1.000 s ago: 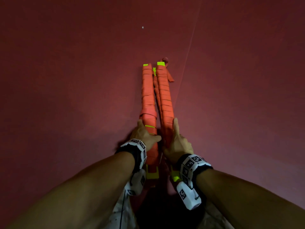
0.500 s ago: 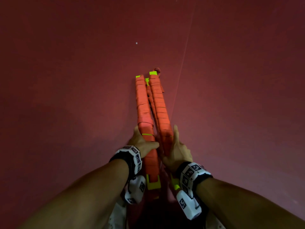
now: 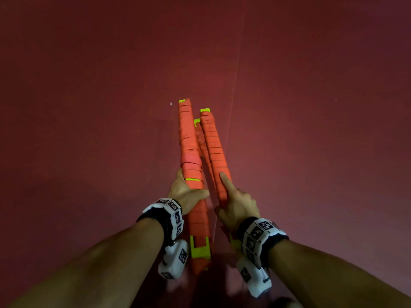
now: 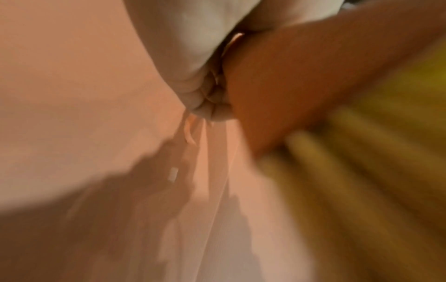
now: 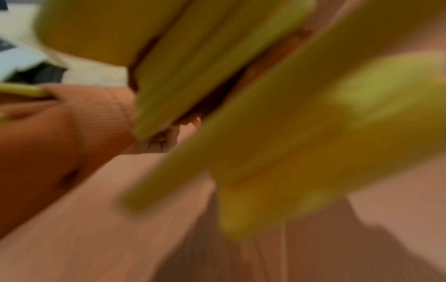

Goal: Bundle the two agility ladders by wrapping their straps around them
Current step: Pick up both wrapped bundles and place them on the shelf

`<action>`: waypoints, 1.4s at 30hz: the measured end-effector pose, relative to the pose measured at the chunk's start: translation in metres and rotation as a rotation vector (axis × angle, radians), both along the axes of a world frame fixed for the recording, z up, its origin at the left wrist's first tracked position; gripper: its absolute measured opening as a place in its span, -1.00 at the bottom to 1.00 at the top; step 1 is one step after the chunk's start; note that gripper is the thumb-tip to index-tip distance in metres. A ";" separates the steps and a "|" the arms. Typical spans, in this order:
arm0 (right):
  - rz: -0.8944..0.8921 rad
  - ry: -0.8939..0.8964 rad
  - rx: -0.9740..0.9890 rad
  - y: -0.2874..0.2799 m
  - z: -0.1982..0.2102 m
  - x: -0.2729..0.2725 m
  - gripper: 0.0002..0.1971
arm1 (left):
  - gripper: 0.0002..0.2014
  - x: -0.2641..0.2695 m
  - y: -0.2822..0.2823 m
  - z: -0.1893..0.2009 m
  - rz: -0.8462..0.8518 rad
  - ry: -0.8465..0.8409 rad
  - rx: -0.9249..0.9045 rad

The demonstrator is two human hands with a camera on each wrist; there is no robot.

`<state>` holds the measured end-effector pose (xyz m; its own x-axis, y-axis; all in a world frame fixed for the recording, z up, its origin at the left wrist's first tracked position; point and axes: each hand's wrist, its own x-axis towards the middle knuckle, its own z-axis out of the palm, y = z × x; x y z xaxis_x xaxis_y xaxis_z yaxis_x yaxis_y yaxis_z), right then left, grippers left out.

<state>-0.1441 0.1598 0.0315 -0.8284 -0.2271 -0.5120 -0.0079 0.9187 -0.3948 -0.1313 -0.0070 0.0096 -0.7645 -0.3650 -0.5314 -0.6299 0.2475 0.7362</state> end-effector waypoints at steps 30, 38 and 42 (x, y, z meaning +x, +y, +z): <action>-0.263 0.379 -0.136 0.155 0.843 -0.194 -0.16 | -0.49 -0.210 0.142 0.852 -0.330 0.207 -0.214; -0.353 0.565 -0.205 0.199 0.989 -0.238 -0.41 | -0.58 -0.261 0.198 1.017 -0.370 0.424 -0.216; -0.383 0.609 -0.263 0.202 1.033 -0.274 -0.66 | -0.58 -0.294 0.205 1.068 -0.436 0.456 -0.268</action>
<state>-0.4182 0.3616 1.0641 -0.9924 0.0818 0.0915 0.0060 0.7773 -0.6291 -0.4249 0.1982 1.0779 -0.9974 -0.0467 -0.0558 -0.0727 0.6190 0.7820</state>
